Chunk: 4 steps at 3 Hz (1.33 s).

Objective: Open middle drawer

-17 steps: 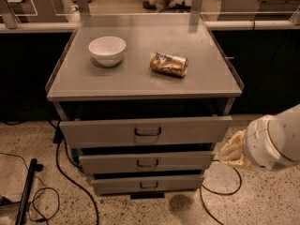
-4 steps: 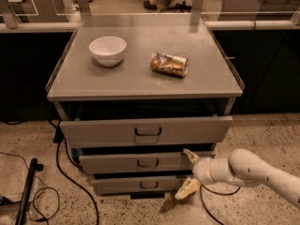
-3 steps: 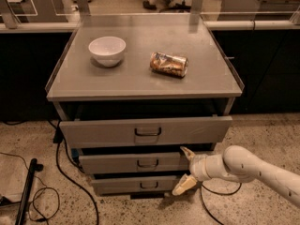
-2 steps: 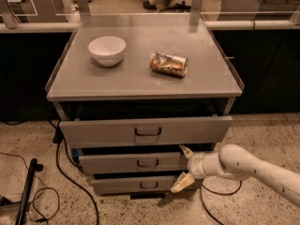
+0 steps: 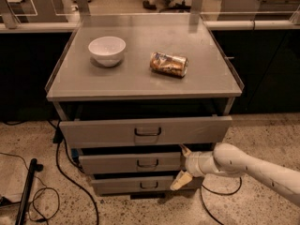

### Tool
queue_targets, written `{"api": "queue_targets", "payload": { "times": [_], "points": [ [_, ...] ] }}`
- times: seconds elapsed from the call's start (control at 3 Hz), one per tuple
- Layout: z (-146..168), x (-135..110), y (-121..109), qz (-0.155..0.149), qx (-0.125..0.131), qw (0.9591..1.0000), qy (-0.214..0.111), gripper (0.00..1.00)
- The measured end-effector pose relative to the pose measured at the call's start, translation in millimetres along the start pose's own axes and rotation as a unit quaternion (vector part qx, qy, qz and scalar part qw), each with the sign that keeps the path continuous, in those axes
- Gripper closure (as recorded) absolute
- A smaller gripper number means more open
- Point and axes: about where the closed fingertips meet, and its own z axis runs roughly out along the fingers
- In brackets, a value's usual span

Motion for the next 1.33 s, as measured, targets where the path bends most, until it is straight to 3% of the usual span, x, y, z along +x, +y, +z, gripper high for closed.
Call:
{"api": "queue_targets", "payload": {
  "times": [0.33,0.67,1.0,1.33],
  "points": [
    [0.7,1.1,-0.1,0.0,0.0,1.0,0.001,0.0],
    [0.7,1.0,0.0,0.0,0.0,1.0,0.001,0.18],
    [0.8,1.0,0.0,0.0,0.0,1.0,0.001,0.41],
    [-1.3,-0.6,-0.6,0.0,0.0,1.0,0.001,0.72]
  ]
}}
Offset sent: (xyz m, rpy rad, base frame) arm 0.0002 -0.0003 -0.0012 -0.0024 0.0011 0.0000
